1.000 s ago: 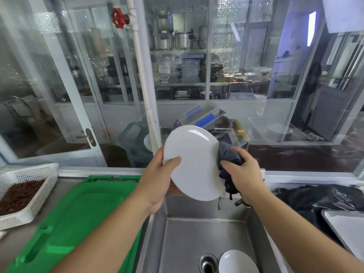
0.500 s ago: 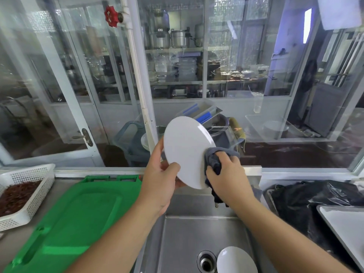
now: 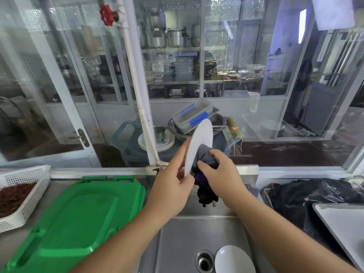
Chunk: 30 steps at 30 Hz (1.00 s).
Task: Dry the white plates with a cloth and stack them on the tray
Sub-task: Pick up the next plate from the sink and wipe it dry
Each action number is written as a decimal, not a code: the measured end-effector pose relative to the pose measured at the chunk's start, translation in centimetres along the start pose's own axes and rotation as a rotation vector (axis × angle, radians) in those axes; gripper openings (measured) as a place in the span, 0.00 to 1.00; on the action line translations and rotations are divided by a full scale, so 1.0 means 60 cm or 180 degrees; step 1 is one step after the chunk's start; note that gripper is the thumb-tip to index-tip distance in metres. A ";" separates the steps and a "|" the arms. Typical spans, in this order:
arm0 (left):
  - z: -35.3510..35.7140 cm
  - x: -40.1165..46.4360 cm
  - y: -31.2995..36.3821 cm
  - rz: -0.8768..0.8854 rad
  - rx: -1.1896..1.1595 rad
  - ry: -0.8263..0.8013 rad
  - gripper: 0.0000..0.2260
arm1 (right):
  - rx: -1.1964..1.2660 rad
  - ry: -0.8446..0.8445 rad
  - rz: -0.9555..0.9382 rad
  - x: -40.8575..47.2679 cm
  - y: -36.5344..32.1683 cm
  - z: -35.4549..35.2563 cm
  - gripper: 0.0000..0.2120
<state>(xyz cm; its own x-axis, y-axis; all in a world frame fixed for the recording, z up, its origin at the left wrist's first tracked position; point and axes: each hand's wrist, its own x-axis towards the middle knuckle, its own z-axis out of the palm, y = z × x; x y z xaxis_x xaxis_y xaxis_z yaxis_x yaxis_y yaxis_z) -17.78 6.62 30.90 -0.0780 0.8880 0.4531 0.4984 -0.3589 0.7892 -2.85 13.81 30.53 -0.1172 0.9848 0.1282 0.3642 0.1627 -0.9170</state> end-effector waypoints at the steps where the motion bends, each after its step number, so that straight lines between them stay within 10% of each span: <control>1: -0.002 0.000 -0.003 0.0091 0.0227 -0.0071 0.40 | 0.0349 -0.0049 0.0144 0.002 -0.004 -0.003 0.11; 7: -0.015 -0.010 0.011 0.0581 0.1366 -0.0442 0.44 | 0.2985 -0.0470 0.1247 0.017 -0.018 -0.034 0.18; 11: -0.014 -0.010 0.009 0.1135 0.2367 -0.0603 0.43 | 0.3124 -0.0793 0.1277 0.013 -0.005 -0.043 0.36; 17: 0.002 -0.022 0.004 0.1449 0.3245 -0.0614 0.40 | 0.3277 -0.0788 0.1227 0.003 0.022 -0.037 0.30; 30: -0.018 -0.007 -0.047 0.0437 0.1583 -0.0085 0.24 | 0.3596 -0.0633 0.1201 0.003 0.066 -0.040 0.30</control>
<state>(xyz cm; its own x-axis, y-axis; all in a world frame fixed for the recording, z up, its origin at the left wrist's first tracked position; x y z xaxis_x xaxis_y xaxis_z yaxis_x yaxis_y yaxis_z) -20.08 6.94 28.89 0.0359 0.8517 0.5227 0.8532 -0.2985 0.4277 0.82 14.77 27.82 -0.3539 0.9161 -0.1883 -0.5956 -0.3760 -0.7099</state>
